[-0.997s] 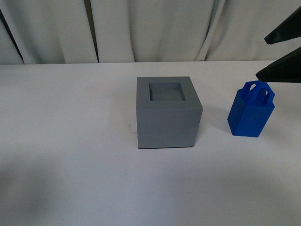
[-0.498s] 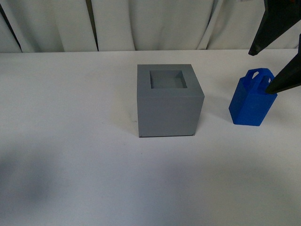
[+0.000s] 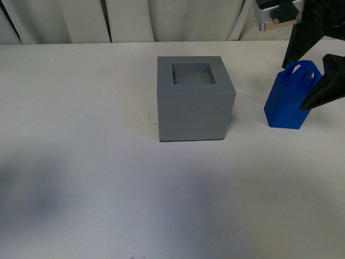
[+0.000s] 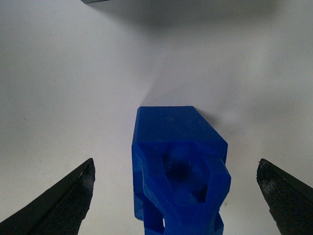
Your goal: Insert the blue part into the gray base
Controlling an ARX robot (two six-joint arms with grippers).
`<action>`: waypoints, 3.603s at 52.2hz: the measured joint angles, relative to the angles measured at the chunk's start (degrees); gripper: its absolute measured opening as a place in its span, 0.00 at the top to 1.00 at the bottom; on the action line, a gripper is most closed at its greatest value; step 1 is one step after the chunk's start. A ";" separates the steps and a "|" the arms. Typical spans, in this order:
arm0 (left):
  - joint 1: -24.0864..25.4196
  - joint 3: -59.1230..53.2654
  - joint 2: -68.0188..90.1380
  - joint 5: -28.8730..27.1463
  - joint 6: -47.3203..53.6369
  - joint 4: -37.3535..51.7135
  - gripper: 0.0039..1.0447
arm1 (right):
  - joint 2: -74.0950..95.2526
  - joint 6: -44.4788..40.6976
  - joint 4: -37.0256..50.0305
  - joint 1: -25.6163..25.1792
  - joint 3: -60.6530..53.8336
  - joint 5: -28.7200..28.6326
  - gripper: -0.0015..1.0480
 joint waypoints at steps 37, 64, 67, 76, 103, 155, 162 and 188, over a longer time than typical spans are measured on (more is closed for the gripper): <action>0.00 0.00 0.00 0.00 0.00 0.00 0.06 | 2.97 1.90 -4.66 0.24 9.27 -2.03 0.55; 0.00 0.00 0.00 0.00 0.00 0.00 0.06 | 2.86 5.55 -12.76 8.92 21.86 -7.85 0.55; 0.00 0.00 0.00 0.00 0.00 0.00 0.06 | 2.73 6.10 -11.89 10.14 21.03 -7.61 0.55; 0.00 0.00 0.00 0.00 0.00 0.00 0.06 | 2.47 7.76 -10.60 13.46 18.95 -7.28 0.55; 0.00 0.00 0.00 0.00 0.02 0.00 0.06 | 2.56 9.42 -9.44 15.15 18.32 -5.38 0.55; 0.00 0.00 0.00 0.00 0.00 0.00 0.06 | 1.07 9.40 -5.81 14.27 14.01 -3.02 0.55; 0.00 0.00 0.00 0.00 0.02 0.00 0.06 | 1.07 9.33 -5.92 14.08 12.83 -2.69 0.55; 0.00 0.00 0.00 0.02 0.00 0.00 0.06 | 0.61 10.08 -6.40 13.94 12.90 -5.35 0.13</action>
